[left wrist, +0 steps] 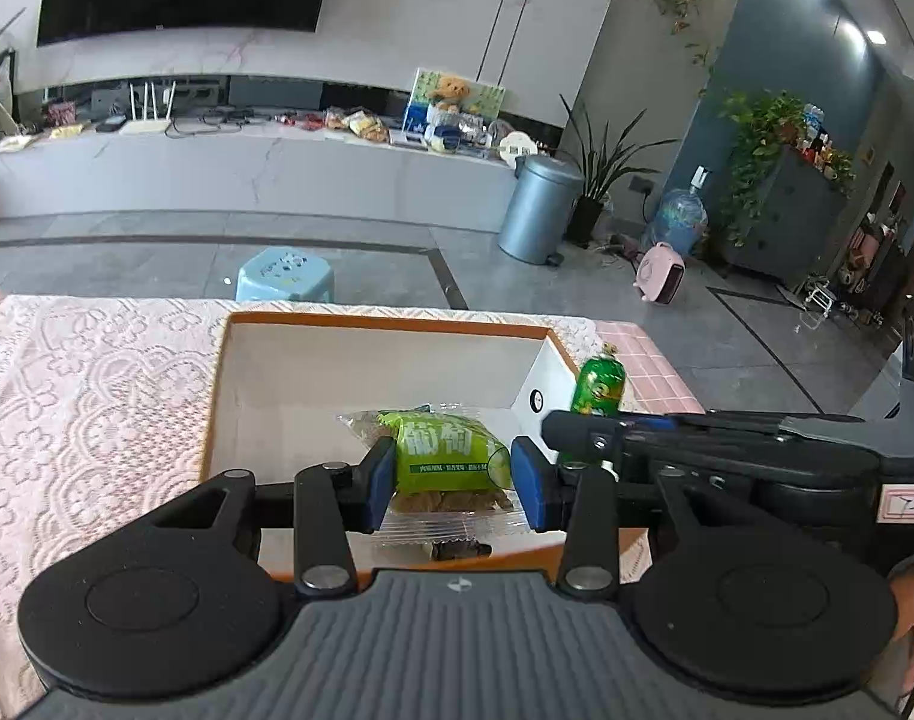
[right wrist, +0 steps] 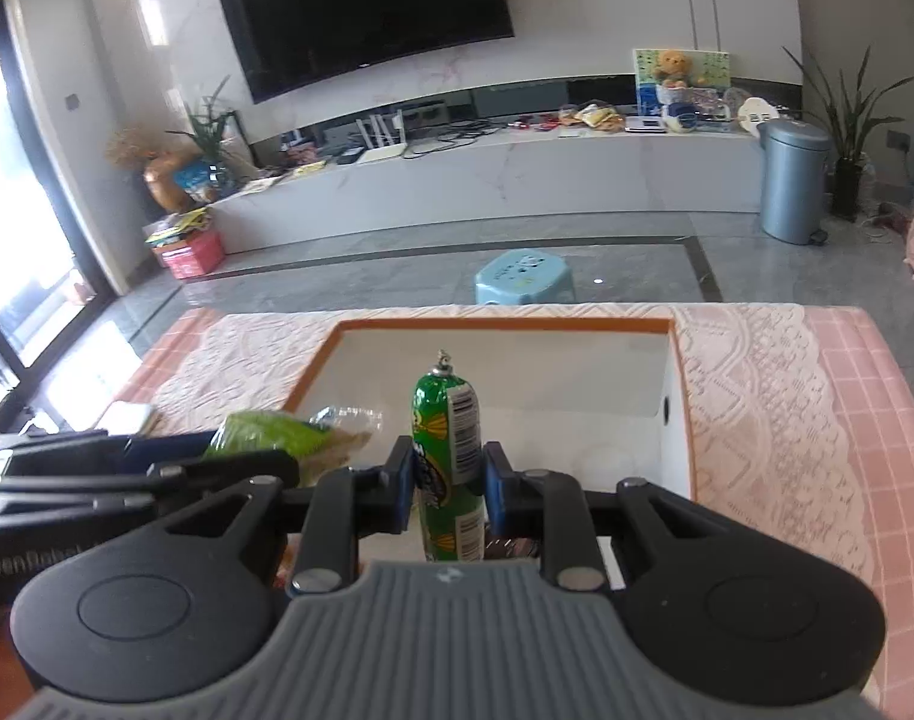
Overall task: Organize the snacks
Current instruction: 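Carry the raisin packet and soda can over the orange box with both tools, then open both tools to drop the raisin packet and soda can into the box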
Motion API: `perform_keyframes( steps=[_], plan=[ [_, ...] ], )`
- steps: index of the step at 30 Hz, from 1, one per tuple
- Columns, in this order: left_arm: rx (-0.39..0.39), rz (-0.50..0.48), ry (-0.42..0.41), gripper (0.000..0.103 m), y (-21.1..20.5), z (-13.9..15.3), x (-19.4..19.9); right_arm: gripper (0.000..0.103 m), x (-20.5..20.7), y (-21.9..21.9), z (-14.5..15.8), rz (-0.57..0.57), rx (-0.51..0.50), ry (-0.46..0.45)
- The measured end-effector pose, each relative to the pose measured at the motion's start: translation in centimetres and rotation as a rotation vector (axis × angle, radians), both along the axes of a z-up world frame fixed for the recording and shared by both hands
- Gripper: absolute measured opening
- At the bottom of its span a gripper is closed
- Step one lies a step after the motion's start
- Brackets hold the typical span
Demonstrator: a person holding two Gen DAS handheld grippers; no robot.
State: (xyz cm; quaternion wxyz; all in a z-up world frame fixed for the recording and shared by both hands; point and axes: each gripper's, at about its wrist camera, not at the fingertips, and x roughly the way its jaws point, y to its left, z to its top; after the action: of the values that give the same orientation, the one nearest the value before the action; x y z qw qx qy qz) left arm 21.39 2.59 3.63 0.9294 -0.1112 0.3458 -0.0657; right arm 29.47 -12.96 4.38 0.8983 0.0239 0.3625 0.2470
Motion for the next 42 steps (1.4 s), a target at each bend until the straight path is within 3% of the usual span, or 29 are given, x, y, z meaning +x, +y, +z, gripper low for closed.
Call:
perform_keyframes(
  steps=[5,11,17,22,34,42],
  plan=[
    [0.011,-0.02,0.057,0.046,0.4,-1.5,2.5,0.021,3.6,1.4,-2.2,-0.012,-0.033,0.047],
    [-0.011,-0.022,0.18,0.046,1.4,-4.7,5.2,0.021,7.3,2.3,-6.1,-0.012,-0.091,0.179],
    [0.029,-0.019,0.288,0.046,1.0,-7.5,6.9,0.021,9.2,2.7,-9.9,0.016,-0.162,0.3],
    [0.089,-0.023,0.326,0.045,0.5,-8.9,6.8,0.021,10.0,2.9,-12.0,0.04,-0.187,0.371],
    [0.13,-0.013,0.395,0.046,-0.2,-9.4,7.6,0.024,10.5,3.7,-13.3,0.04,-0.231,0.426],
    [0.169,0.018,0.34,0.065,-0.1,-8.0,6.5,0.038,10.1,3.4,-11.4,0.031,-0.263,0.372]
  ],
)
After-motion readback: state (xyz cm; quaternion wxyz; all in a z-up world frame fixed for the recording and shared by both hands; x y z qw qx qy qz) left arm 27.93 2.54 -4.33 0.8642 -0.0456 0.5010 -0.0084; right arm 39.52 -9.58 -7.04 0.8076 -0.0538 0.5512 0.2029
